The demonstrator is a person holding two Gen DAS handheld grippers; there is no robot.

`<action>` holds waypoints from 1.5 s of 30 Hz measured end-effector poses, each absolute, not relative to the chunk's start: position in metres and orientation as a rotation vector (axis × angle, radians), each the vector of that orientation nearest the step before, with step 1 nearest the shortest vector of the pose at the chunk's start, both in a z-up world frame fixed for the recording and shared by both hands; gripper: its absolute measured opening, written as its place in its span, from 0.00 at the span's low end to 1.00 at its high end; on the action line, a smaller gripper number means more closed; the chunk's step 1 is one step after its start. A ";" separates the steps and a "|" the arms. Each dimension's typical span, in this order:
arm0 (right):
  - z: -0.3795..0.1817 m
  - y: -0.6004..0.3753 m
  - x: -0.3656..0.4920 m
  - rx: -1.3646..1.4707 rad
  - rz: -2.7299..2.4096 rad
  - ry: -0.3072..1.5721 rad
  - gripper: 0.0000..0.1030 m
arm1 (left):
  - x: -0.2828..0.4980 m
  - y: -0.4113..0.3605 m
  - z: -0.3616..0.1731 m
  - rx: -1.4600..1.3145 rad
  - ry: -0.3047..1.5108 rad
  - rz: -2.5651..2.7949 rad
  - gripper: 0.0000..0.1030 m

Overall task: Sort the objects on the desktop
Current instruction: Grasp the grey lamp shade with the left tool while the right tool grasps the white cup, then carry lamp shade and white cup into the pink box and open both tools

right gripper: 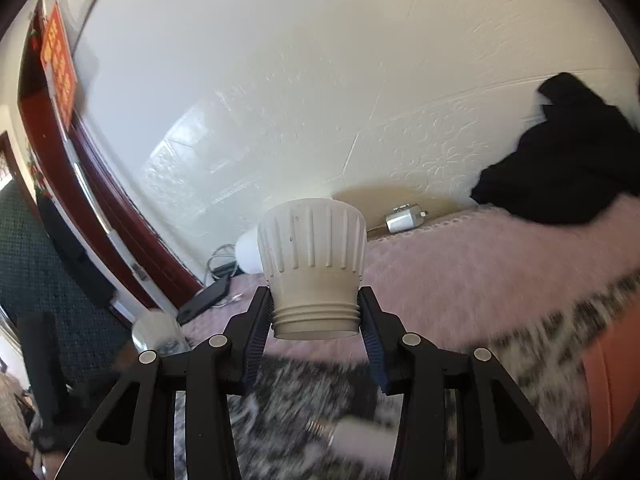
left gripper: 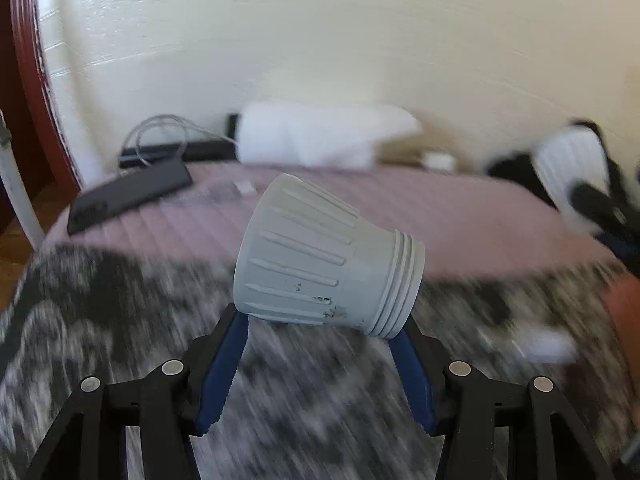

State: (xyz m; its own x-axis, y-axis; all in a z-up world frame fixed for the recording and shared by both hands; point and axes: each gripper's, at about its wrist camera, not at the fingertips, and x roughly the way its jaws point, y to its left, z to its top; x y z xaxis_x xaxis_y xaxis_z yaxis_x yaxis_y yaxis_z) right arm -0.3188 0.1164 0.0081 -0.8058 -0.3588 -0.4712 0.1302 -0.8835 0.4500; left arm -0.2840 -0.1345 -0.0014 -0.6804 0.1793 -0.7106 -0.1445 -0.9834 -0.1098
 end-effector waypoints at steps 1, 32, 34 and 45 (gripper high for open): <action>0.011 0.115 -0.306 0.818 -2.705 -0.579 0.45 | -0.267 -0.130 0.000 -1.152 -0.081 2.703 0.59; 0.134 0.339 0.107 0.607 -3.031 -0.806 0.45 | 0.033 0.139 0.138 -0.660 -0.015 2.566 0.60; 0.115 0.361 0.090 0.642 -3.028 -0.915 0.45 | 0.018 0.154 0.129 -0.676 -0.036 2.525 0.60; 0.057 0.381 0.034 0.700 -3.084 -1.255 0.46 | -0.036 0.188 0.067 -0.820 0.049 2.457 0.60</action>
